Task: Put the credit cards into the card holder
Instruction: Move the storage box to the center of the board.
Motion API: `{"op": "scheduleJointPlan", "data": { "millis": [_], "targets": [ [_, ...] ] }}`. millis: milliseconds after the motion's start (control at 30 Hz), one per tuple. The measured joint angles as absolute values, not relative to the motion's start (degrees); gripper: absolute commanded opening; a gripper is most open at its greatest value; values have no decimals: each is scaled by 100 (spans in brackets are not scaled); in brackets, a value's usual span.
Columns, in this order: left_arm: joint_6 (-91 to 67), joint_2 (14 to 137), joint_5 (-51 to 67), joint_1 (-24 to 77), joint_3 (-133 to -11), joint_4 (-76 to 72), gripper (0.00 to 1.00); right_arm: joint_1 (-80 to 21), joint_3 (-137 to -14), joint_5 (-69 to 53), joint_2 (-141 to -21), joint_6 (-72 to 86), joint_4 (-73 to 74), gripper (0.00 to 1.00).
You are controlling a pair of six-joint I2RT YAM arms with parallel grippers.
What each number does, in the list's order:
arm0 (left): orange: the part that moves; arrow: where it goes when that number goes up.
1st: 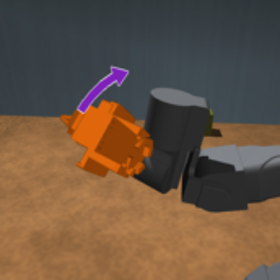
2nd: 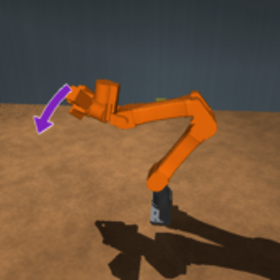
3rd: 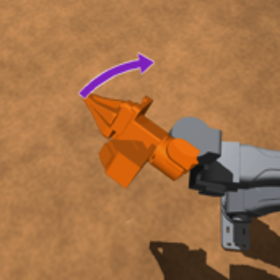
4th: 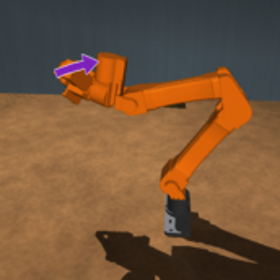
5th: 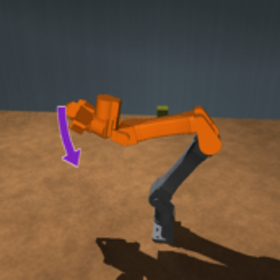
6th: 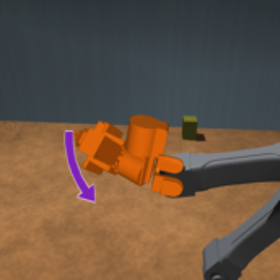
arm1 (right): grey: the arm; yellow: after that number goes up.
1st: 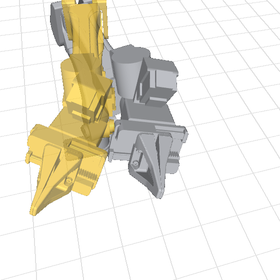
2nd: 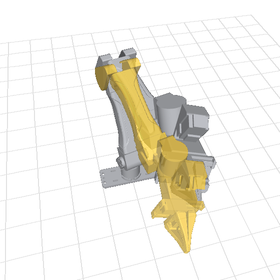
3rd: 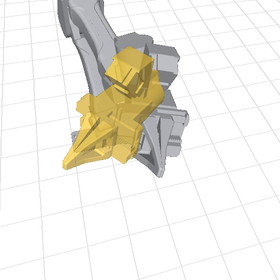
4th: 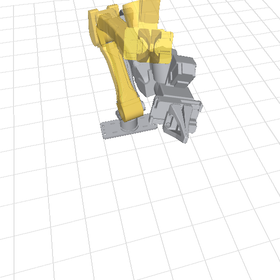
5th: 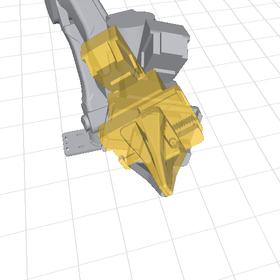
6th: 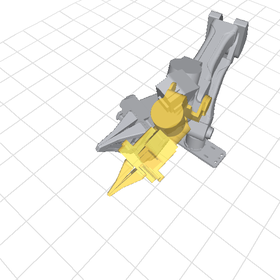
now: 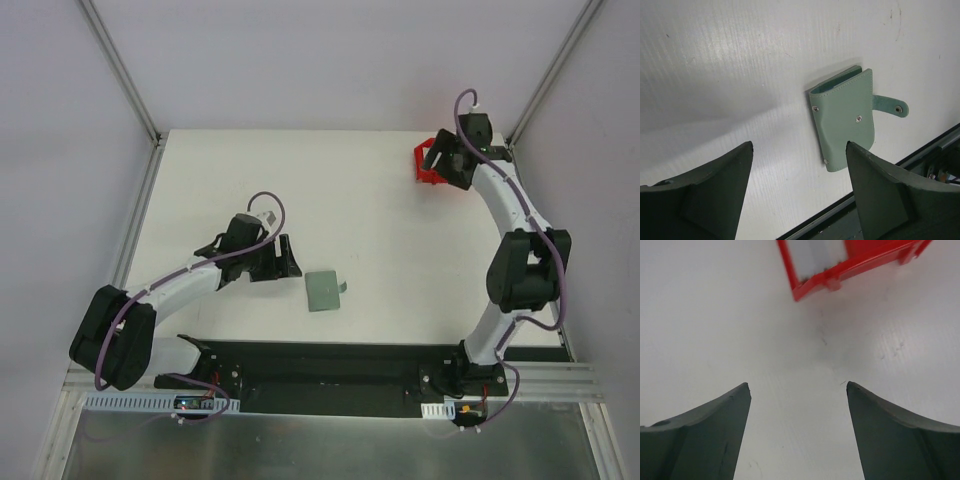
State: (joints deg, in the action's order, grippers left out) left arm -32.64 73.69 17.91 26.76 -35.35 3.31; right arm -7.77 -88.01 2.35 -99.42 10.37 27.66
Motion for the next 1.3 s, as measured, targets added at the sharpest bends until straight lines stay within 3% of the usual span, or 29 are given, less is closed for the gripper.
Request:
{"op": "scheduleJointPlan", "data": {
  "millis": [300, 700, 967, 1300],
  "targets": [
    [-3041, 7402, 1796, 2576, -3747, 388, 82, 283, -10726, 676, -11727, 1653, 3487, 86],
    [-2910, 7629, 1900, 2429, -3811, 508, 84, 517, -12383, 1007, -13273, 2154, 3594, 90],
    [-2888, 7710, 1929, 2331, -3822, 534, 84, 550, -12540, 1173, -13614, 2185, 3640, 89],
    [-2864, 7835, 1997, 2314, -3903, 545, 84, 552, -12011, 1066, -13609, 2143, 3404, 78]
  ]
}}
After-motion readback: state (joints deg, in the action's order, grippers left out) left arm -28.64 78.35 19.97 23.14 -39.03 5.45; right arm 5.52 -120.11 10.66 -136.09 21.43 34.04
